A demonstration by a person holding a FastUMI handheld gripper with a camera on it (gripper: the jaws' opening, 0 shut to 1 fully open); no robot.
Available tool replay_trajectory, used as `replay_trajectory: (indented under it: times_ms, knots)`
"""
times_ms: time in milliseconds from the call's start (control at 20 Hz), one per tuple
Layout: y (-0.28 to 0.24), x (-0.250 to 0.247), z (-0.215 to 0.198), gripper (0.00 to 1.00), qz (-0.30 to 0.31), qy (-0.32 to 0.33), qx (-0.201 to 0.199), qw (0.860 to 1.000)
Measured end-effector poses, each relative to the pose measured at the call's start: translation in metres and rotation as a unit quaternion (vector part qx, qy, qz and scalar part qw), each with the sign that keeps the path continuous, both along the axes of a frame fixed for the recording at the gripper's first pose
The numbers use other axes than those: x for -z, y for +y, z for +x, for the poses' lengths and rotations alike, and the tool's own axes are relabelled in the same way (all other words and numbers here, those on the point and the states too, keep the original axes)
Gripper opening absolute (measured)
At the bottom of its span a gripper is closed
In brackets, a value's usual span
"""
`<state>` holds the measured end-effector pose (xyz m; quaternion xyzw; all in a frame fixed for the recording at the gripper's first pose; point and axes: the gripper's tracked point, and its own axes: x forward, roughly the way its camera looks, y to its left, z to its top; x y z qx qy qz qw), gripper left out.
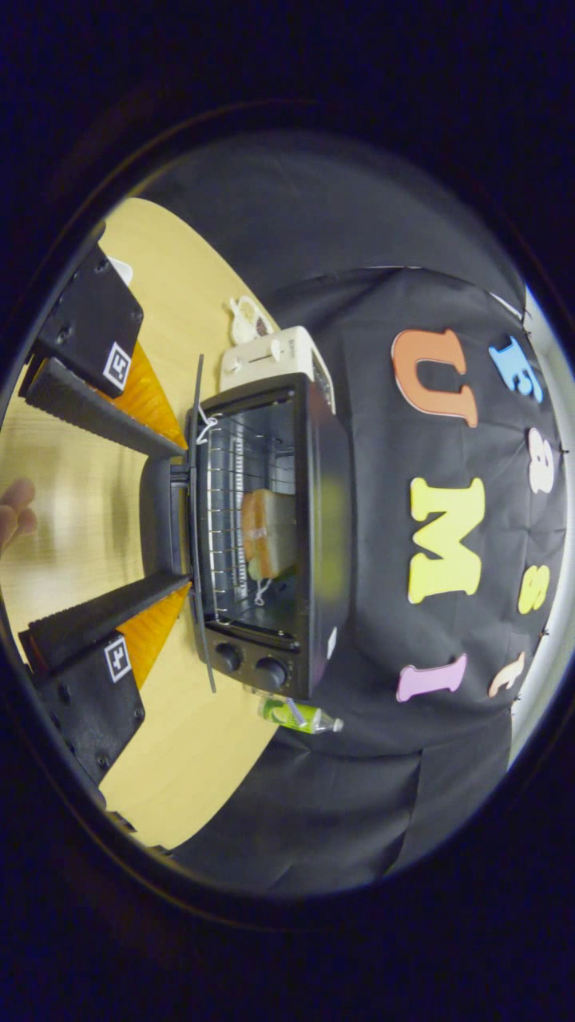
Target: Open the toaster oven, put the food inside, and close the toaster oven door.
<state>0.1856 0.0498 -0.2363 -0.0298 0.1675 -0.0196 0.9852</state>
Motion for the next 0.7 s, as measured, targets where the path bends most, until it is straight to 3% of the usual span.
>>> replay_trajectory:
  times_ms: [250,700]
  knots:
    - [0.002,-0.011,0.013,0.96,0.024,-0.057,-0.009,0.998]
    - [-0.003,-0.063,-0.035,0.96,-0.011,-0.078,-0.024,0.997]
